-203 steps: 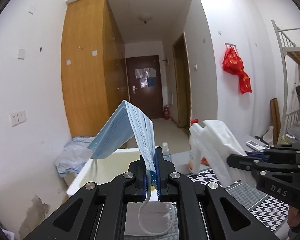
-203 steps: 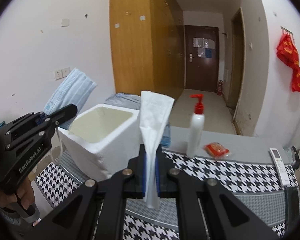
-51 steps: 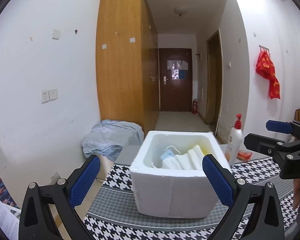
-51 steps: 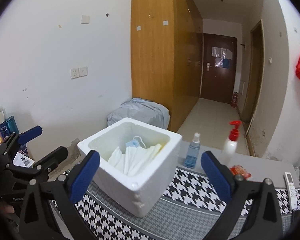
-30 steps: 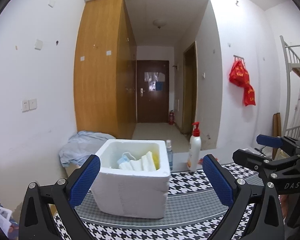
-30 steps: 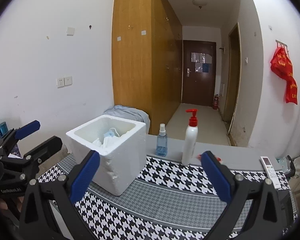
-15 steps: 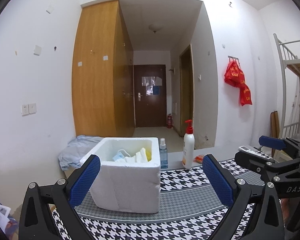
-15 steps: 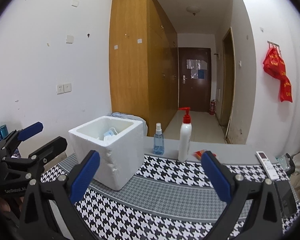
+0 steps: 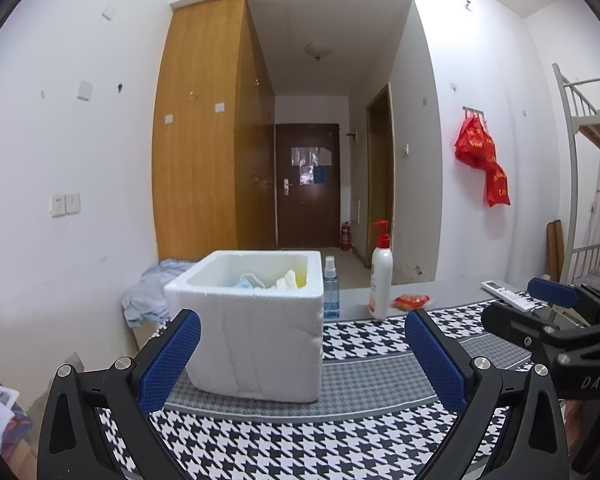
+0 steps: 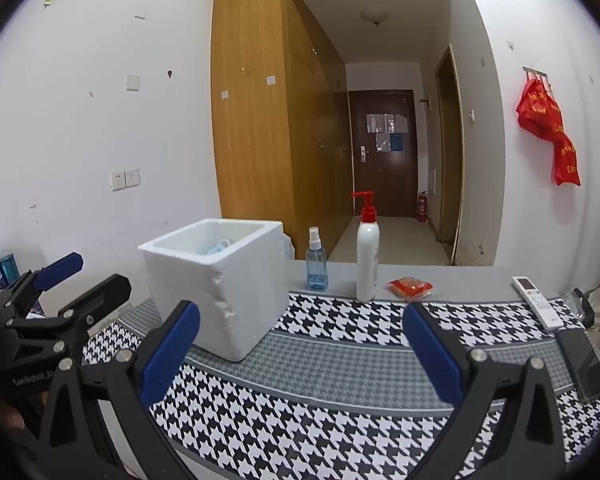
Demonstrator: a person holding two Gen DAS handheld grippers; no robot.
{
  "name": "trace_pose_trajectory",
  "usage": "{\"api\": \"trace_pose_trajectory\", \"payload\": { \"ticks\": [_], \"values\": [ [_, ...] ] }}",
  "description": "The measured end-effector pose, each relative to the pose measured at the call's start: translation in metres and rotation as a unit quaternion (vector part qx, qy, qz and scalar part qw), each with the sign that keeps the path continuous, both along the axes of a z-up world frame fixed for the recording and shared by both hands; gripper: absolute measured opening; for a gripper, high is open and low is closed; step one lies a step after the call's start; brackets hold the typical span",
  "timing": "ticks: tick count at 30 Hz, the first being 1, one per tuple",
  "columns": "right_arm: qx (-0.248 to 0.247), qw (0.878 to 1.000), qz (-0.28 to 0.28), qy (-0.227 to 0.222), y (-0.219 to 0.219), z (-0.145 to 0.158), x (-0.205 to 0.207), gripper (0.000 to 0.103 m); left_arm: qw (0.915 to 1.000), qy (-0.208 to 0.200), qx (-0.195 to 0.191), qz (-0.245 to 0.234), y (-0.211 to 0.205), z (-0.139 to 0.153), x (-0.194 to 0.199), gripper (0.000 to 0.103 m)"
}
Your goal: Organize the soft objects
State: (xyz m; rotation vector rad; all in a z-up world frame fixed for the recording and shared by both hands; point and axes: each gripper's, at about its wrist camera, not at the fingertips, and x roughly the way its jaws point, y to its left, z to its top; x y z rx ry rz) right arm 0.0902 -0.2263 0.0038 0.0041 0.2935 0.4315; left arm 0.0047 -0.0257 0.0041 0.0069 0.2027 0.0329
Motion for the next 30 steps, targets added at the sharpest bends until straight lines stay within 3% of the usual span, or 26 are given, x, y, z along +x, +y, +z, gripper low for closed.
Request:
{"api": "trace_pose_trajectory", "payload": {
  "ticks": [11,30],
  "values": [
    [0.000,1.000,0.009,0.004,0.002,-0.011,0.000,0.102,0.9990,0.018,-0.012,0.039,0.014,-0.013,0.003,0.102],
    [-0.012,1.000,0.021,0.013,0.006,-0.017,0.002,0.102,0.9986,0.018,0.003,0.049,0.013,-0.015,0.002,0.102]
  ]
}}
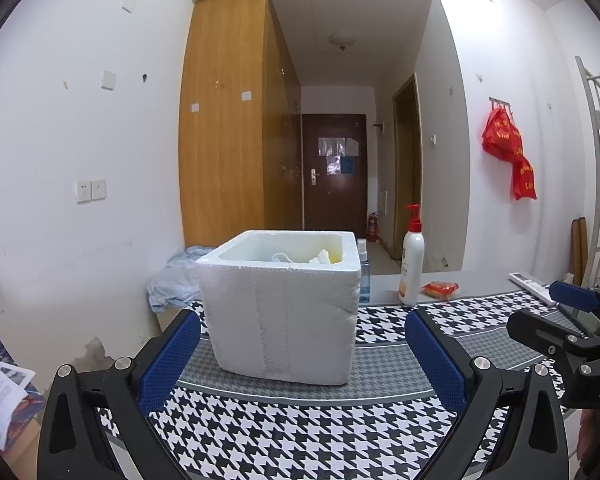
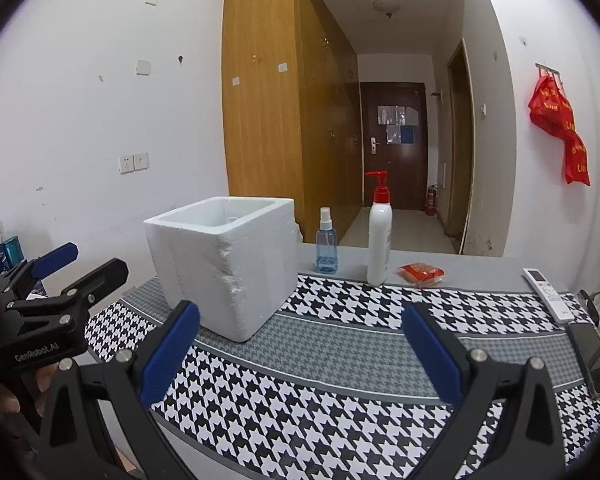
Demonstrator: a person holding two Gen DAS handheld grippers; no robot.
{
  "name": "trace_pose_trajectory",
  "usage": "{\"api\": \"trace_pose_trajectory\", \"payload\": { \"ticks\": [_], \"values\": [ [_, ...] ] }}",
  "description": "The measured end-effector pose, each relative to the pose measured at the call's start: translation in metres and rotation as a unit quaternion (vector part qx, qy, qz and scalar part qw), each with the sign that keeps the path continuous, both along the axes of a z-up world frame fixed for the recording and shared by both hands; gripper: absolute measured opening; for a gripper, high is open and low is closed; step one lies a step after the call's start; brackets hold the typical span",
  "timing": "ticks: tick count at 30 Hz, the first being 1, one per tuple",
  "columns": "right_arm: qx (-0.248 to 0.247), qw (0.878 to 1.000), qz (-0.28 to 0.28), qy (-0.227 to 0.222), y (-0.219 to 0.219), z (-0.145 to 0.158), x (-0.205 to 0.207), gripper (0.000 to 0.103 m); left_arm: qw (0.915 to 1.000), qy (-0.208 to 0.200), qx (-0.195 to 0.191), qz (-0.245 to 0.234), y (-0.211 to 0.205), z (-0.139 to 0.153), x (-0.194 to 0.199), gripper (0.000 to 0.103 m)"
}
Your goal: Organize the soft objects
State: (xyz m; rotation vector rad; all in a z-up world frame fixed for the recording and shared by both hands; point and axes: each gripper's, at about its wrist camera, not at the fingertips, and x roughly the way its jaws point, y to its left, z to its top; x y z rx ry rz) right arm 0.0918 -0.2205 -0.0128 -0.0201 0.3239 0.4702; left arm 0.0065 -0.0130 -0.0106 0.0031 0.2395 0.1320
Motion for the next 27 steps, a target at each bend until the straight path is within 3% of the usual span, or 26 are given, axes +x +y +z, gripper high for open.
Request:
{"api": "trace_pose_trajectory", "payload": {
  "ticks": [27],
  "values": [
    [0.000,1.000,-0.004,0.003,-0.0040,-0.0005,0.0020,0.103,0.9999,0.009,0.006,-0.013,0.0004,-0.0014,0.0004,0.102]
  ]
}}
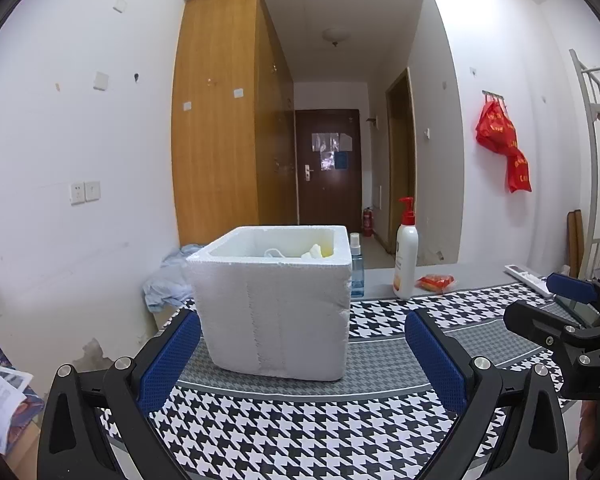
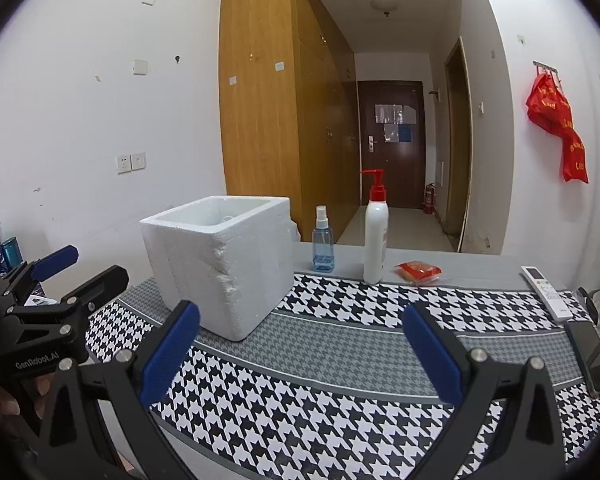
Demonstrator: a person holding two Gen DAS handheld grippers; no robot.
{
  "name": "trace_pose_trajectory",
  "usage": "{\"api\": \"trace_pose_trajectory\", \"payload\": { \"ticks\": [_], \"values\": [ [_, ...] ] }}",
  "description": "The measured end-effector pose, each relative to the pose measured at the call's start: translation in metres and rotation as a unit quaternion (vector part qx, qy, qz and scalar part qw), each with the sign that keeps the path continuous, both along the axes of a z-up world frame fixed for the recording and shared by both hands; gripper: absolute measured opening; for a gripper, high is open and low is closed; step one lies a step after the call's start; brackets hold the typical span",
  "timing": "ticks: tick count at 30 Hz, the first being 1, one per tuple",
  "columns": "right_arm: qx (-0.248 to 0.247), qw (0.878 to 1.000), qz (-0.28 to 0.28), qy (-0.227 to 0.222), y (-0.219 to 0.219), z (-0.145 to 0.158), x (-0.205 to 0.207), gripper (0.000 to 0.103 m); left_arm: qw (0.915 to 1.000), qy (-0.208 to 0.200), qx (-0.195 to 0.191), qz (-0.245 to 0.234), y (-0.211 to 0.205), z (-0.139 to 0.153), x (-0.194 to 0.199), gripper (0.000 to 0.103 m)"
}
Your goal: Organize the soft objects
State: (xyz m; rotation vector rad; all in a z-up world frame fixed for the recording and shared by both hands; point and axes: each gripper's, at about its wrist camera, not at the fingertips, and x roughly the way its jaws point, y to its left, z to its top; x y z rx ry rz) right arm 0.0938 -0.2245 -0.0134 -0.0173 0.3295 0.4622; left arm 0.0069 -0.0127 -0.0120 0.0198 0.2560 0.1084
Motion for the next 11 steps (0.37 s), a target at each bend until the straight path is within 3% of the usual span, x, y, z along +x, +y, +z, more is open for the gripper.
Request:
{"api": "trace_pose_trajectory", "payload": {
  "ticks": [11],
  "values": [
    [0.002,1.000,0.002,0.002,0.0008,0.0004,-0.0017,0.103,1.0000,-0.001,0.001,-0.001,0.0008,-0.0003,-0.0009,0.102]
  ]
}}
